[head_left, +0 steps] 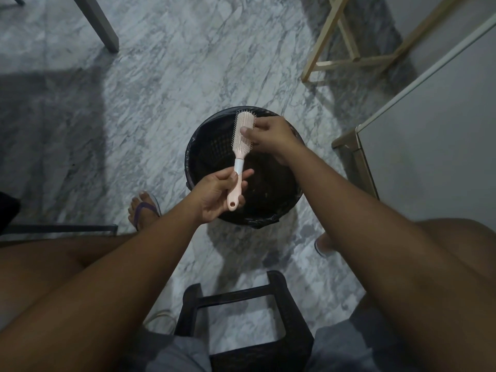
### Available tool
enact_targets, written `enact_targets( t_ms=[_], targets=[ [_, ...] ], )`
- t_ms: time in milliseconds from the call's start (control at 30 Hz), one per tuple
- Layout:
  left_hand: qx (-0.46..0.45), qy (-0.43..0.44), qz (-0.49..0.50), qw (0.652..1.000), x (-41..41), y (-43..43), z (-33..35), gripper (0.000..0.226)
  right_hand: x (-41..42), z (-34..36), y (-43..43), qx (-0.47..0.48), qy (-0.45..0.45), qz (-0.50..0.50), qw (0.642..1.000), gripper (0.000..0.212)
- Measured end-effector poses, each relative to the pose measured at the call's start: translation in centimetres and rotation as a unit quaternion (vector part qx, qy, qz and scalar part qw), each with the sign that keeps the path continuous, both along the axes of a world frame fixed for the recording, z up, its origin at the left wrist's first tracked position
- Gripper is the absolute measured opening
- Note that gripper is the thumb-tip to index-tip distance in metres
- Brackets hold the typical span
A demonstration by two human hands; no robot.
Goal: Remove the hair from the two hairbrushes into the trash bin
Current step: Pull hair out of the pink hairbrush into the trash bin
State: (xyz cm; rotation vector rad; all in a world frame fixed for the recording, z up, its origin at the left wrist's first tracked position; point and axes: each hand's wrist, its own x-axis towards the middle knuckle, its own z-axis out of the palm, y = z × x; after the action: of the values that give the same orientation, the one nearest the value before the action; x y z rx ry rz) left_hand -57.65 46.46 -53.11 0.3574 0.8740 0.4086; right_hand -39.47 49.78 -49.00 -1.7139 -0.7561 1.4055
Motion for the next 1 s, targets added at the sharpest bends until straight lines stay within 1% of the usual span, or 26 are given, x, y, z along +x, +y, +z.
enact_targets(
  t_ms=[67, 200, 267, 333, 367, 400, 433, 467, 500, 533, 567, 600, 633, 900, 933, 1000],
  targets=[
    [0.014, 0.009, 0.012, 1.000, -0.2, -0.1, -0.2, 0.027, 0.3, -0.1, 0.0, 0.005, -0.016, -0.004, 1.000, 0.028],
    [0.036, 0.030, 0.027, 0.999, -0.4, -0.1, -0.8, 0.027, 0.9, -0.6, -0.1, 0.001, -0.083, -0.012, 0.996, 0.024],
    [0.032, 0.023, 0.036, 0.999, -0.5, 0.1, -0.8, 0.027, 1.3, -1.4, 0.2, 0.010, -0.164, -0.041, 0.986, 0.025],
    [0.030, 0.020, 0.037, 0.999, -0.6, 0.2, -0.7, 0.026, 2.0, -2.2, 0.8, 0.020, -0.256, -0.097, 0.962, 0.032],
    [0.031, 0.022, 0.035, 0.999, -0.6, 0.3, -0.6, 0.026, 2.2, -2.3, 1.0, 0.020, -0.271, -0.114, 0.956, 0.034],
    [0.033, 0.024, 0.031, 0.999, -0.5, 0.3, -0.5, 0.026, 2.1, -2.1, 1.1, 0.018, -0.259, -0.112, 0.959, 0.034],
    [0.036, 0.026, 0.027, 0.999, -0.5, 0.3, -0.4, 0.025, 1.9, -1.9, 1.3, 0.010, -0.230, -0.089, 0.969, 0.033],
    [0.038, 0.029, 0.022, 0.999, -0.4, 0.3, -0.4, 0.025, 1.6, -1.7, 1.5, -0.001, -0.199, -0.041, 0.979, 0.035],
    [0.040, 0.034, 0.017, 0.998, -0.3, 0.2, -0.3, 0.025, 1.2, -1.4, 1.5, -0.015, -0.181, 0.023, 0.983, 0.046],
    [0.041, 0.038, 0.015, 0.998, -0.2, 0.2, -0.3, 0.025, 0.8, -1.2, 1.6, -0.020, -0.184, 0.089, 0.979, 0.061],
    [0.039, 0.039, 0.017, 0.998, -0.1, 0.2, -0.3, 0.026, 0.6, -1.1, 1.6, -0.017, -0.206, 0.136, 0.969, 0.074],
    [0.036, 0.040, 0.023, 0.998, -0.1, 0.2, -0.2, 0.027, 0.6, -1.2, 1.7, -0.011, -0.235, 0.159, 0.959, 0.083],
    [0.035, 0.040, 0.027, 0.998, -0.1, 0.2, -0.2, 0.027, 0.7, -1.1, 1.8, -0.012, -0.251, 0.169, 0.953, 0.083],
    [0.025, 0.040, 0.027, 0.999, 0.3, -0.4, -0.2, 0.025, 1.1, 0.2, 1.6, -0.023, -0.296, 0.189, 0.936, 0.027],
    [0.023, 0.042, 0.027, 0.999, 0.3, -0.5, -0.2, 0.025, 1.1, 0.2, 1.5, -0.024, -0.297, 0.191, 0.935, 0.022],
    [0.021, 0.047, 0.026, 0.998, 0.1, -0.6, -0.4, 0.025, 1.2, 0.3, 1.6, -0.011, -0.322, 0.176, 0.930, 0.020]
  ],
)
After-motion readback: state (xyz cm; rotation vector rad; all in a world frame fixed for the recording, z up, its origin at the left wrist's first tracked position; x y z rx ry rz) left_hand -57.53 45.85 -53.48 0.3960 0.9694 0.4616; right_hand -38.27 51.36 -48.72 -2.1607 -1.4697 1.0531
